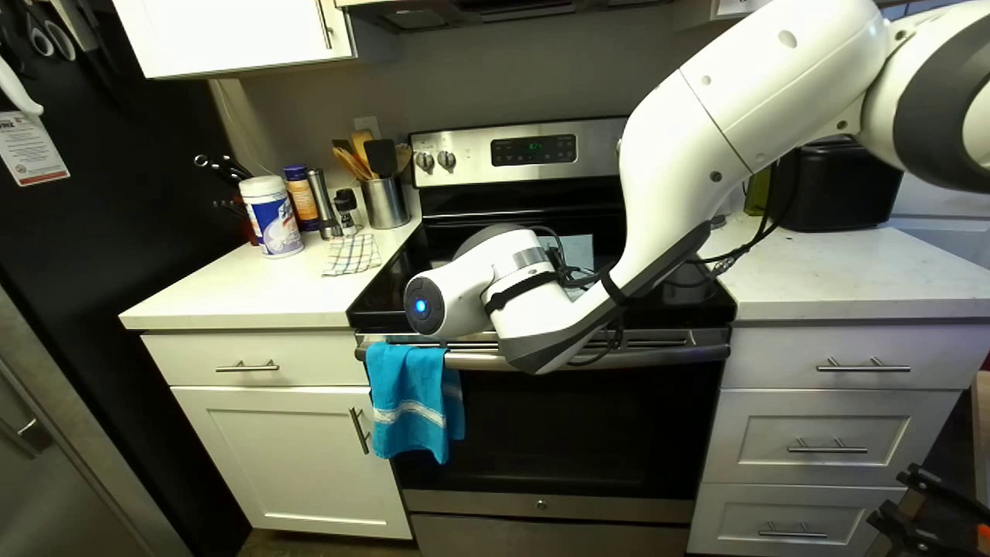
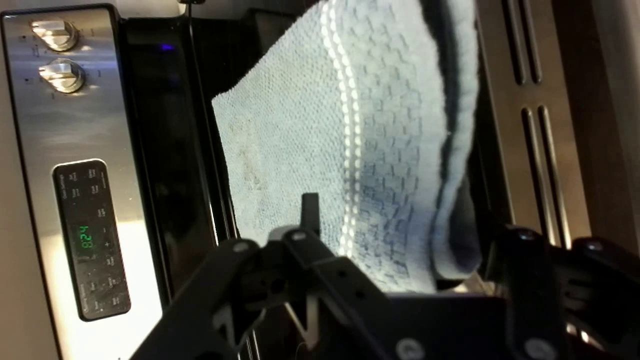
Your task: Remove the light blue towel from the stove and hang it on the oven handle
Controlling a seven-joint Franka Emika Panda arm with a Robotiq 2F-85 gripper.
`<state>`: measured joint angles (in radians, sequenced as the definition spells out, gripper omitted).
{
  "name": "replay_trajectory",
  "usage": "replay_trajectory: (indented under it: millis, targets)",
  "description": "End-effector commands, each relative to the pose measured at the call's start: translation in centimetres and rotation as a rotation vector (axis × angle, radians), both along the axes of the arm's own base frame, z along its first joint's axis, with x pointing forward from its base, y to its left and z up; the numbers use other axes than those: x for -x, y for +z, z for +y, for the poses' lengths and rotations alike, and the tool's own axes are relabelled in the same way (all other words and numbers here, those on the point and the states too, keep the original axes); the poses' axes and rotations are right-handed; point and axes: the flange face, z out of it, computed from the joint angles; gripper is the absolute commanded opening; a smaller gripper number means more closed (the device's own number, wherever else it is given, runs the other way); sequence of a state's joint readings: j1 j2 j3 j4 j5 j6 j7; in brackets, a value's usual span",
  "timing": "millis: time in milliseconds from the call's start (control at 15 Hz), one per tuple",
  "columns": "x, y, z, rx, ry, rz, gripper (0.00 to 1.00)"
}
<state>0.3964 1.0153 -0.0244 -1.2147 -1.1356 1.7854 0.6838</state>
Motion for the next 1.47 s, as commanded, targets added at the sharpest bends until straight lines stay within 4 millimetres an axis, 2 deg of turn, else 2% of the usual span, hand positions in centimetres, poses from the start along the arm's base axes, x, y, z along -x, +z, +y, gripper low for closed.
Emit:
replay_trajectory:
  millis: [0,400,667,867,1133,1400]
  targets:
    - [0.8,-0.2,-0.2,0.010,-0.015,0.031,0.40]
    - [1.5,-0.9,0.2,0.011,-0.008,0.047,0.01]
    - [1.6,-0.8,0.3,-0.003,-0.001,0.062,0.02]
    - [1.8,0.3,0.0,-0.035,0.005,0.062,0.02]
    - [2.4,3.9,-1.6,-0.059,-0.028,0.017,0.02]
    - [4.1,9.0,-3.6,-0.077,-0.058,-0.025,0.02]
